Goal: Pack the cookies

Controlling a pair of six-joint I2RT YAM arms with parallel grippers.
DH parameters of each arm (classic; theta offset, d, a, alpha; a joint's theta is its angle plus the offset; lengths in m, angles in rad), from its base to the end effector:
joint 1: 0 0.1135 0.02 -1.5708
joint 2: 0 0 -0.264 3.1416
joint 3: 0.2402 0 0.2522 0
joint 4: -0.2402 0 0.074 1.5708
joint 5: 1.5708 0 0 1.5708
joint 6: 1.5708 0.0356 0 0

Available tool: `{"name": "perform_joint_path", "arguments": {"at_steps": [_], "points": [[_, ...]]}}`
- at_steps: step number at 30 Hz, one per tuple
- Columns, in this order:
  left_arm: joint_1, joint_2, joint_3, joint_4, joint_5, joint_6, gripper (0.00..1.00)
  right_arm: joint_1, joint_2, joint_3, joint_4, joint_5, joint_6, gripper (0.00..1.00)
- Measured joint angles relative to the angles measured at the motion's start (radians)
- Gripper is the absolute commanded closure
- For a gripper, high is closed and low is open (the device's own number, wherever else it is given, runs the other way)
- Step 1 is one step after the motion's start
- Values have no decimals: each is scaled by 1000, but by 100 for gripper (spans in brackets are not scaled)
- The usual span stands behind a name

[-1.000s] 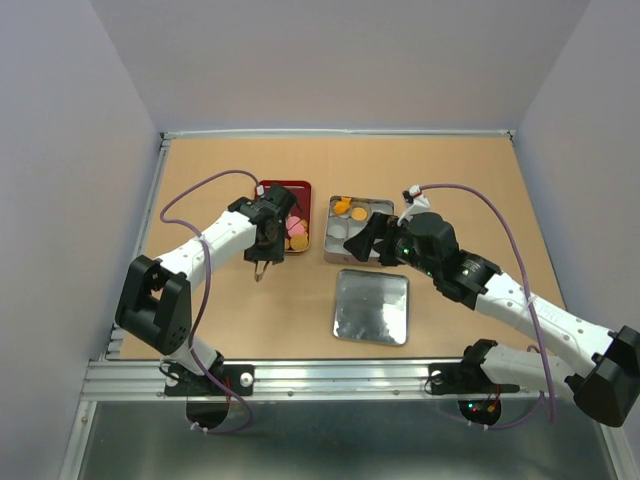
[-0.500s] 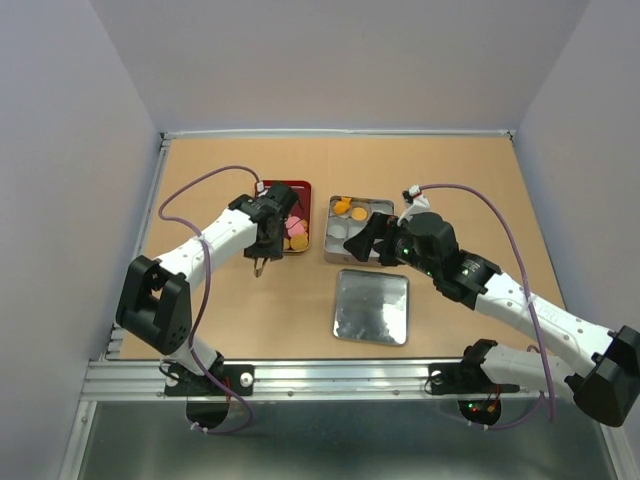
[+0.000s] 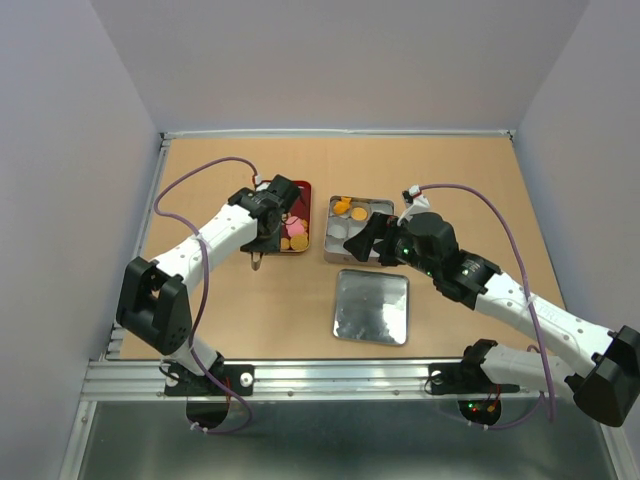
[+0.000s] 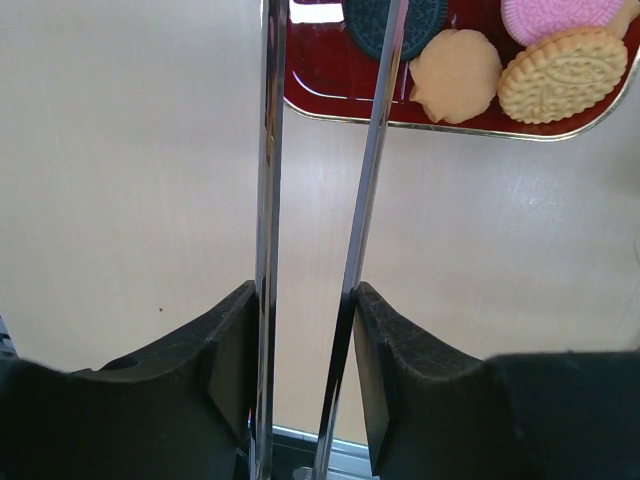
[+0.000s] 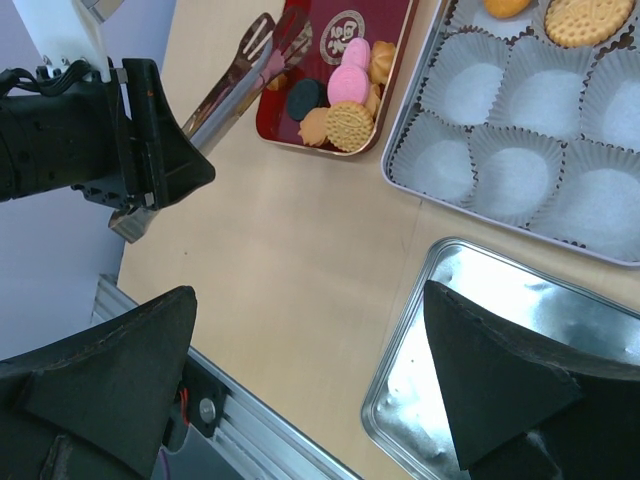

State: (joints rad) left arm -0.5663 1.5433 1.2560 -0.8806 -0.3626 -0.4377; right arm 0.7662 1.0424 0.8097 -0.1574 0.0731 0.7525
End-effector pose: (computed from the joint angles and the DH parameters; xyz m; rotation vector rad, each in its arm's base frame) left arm 0.2656 -0.1539 0.2668 0.0703 2.6146 0.1632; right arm 0.1750 0.1648 0.3017 0.0367 2.0770 0.9029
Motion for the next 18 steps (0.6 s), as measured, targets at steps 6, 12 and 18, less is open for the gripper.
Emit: {"name": "perform_joint_path", "arguments": {"at_steps": [6,12,18], "points": [[0,0,0,-15,-24,-8,51,0,0,0,0,-2,0,0],[0,0,32,-35,-36,-8,53,0,0,0,0,-3,0,0],[-2,0,97,-54,-47,-8,53,0,0,0,0,-3,0,0]]}}
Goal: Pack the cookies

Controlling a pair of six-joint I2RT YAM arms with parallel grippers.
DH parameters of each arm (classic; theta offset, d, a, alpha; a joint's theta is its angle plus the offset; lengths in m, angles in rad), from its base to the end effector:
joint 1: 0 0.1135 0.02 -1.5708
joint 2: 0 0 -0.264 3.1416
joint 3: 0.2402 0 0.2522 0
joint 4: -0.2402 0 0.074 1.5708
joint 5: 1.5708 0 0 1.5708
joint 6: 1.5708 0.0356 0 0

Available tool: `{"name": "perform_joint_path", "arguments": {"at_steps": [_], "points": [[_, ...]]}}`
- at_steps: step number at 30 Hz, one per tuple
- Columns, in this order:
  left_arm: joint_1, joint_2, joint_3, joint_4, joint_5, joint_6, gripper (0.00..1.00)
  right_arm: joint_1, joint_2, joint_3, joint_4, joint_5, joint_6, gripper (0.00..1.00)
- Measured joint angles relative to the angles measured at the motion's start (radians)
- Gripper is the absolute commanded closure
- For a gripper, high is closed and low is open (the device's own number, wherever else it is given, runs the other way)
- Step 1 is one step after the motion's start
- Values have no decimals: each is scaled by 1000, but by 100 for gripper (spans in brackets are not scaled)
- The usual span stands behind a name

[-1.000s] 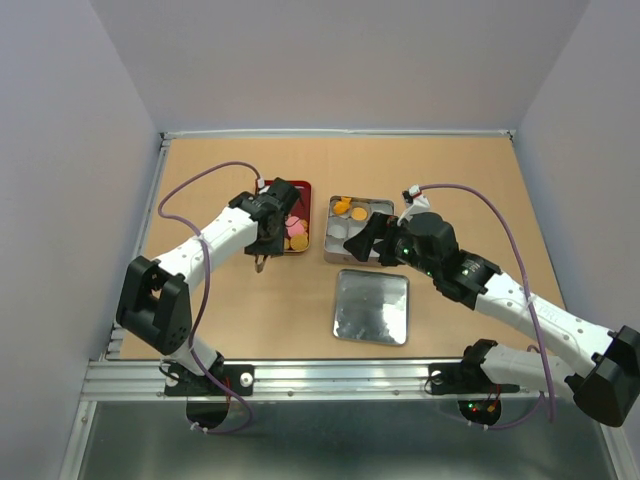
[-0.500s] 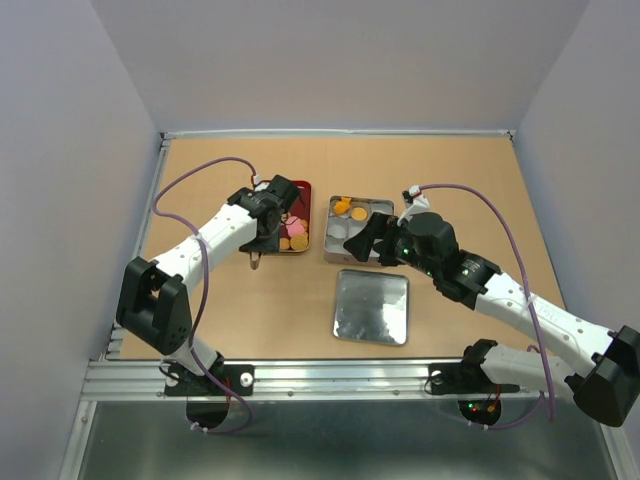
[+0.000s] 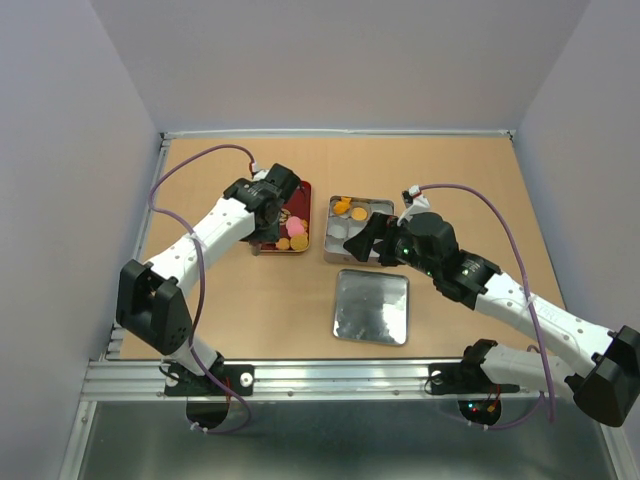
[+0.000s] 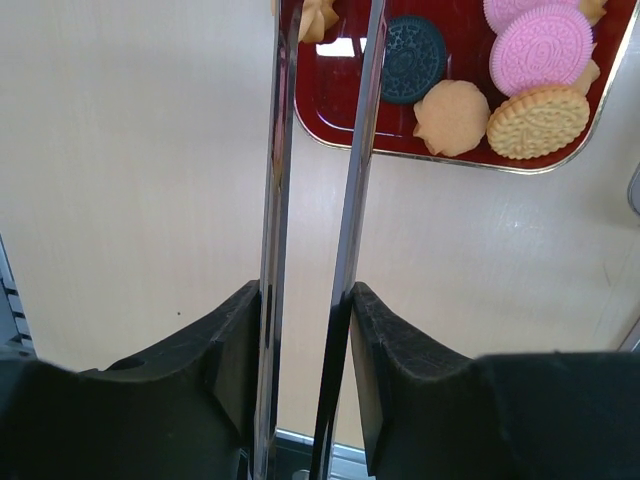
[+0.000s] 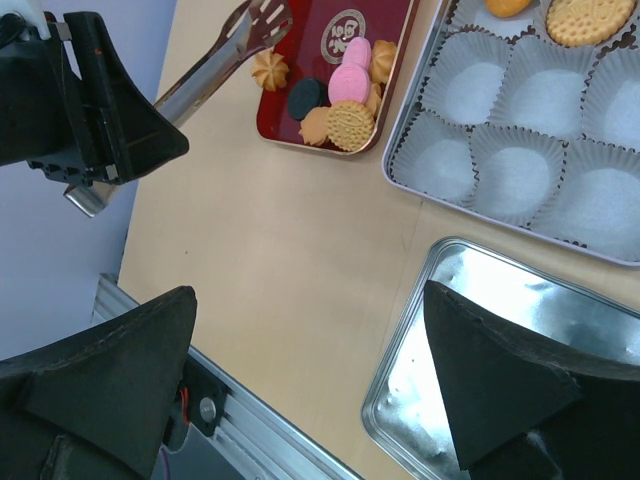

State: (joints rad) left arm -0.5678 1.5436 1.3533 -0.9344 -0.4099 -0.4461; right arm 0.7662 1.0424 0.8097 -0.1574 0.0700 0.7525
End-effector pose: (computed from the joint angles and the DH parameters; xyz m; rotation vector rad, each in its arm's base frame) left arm 0.2696 -0.1551 0.2938 0.0351 2.5554 0.1828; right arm 0.1749 0.1649 0.3017 0.0345 2.0779 0.9057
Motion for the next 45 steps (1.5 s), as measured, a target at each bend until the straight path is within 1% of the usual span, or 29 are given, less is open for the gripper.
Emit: {"name": "perform_joint_path", "arguments": {"at_steps": [8,17,27,45], "points": [[0,0,12,-26,-14,-4,52,0,0,0,0,0,1,0],[0,-29,-28,-34,-26,-16,51,0,1,0,0,-6,3,0],[44,-72,-37,-36,-37,-19,51,0,4,0,0,-7,3,0],[47,-72,-104,-8,-7,-19,51,0,11,-6,0,-10,4,0]]}}
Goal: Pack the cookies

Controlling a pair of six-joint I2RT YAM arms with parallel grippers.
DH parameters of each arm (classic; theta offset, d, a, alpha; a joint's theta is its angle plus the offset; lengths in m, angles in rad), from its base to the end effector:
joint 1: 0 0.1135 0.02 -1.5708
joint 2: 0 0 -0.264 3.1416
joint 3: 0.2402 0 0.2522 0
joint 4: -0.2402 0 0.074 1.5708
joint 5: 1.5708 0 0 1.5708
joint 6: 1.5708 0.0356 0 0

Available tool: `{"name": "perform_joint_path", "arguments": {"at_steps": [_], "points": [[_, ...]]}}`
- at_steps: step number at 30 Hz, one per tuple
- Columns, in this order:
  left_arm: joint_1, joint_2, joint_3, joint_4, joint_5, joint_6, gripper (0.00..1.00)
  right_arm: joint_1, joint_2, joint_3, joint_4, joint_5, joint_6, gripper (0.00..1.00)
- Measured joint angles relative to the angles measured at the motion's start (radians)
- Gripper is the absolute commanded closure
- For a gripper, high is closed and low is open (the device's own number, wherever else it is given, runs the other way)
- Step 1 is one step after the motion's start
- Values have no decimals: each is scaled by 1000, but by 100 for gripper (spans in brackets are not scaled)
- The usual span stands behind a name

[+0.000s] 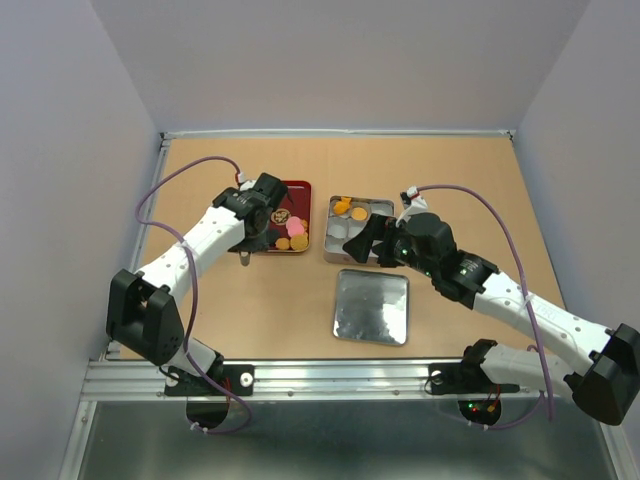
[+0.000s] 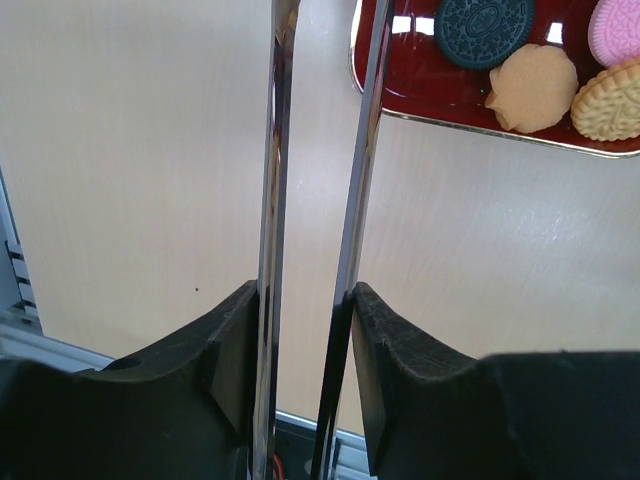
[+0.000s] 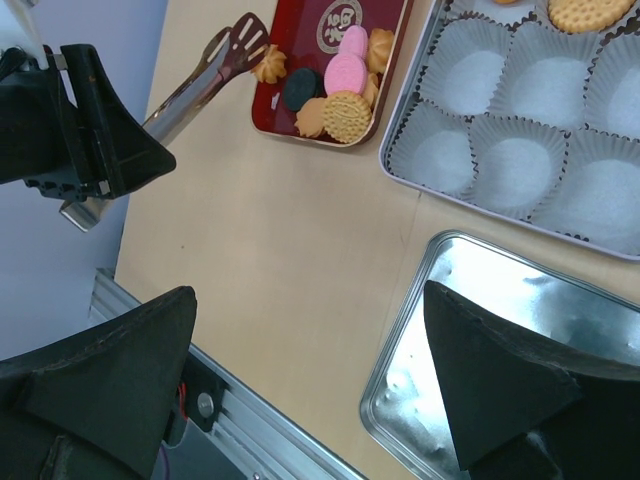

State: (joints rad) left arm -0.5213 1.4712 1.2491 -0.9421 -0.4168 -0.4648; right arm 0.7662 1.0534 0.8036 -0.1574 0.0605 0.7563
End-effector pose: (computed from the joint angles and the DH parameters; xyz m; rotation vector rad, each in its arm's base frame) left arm 0.2570 -0.1310 0.2829 -0.0396 2.5845 0.2291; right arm 0.1760 0.1664 0.2971 0.0314 2.0981 0.9059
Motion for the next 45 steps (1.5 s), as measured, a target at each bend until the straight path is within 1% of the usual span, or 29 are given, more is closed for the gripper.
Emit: {"name": "perform_joint_path", "arguments": {"at_steps": [9,14,18,26,28,33,41,45], "points": [[0,3,-24,34,26,2,52,0,0,0,0,0,0,0],[0,3,-29,42,39,5,57,0,0,0,0,0,0,0],[0,3,-29,49,50,7,64,0,0,0,0,0,0,0],[0,3,-29,51,50,11,69,0,0,0,0,0,0,0],[0,3,-20,43,50,11,70,0,0,0,0,0,0,0],[0,3,36,12,44,10,76,0,0,0,0,0,0,0],[0,5,106,-29,34,10,77,0,-2,0,0,0,0,0],[0,22,170,-58,35,9,78,0,-19,0,0,2,-2,0]]}}
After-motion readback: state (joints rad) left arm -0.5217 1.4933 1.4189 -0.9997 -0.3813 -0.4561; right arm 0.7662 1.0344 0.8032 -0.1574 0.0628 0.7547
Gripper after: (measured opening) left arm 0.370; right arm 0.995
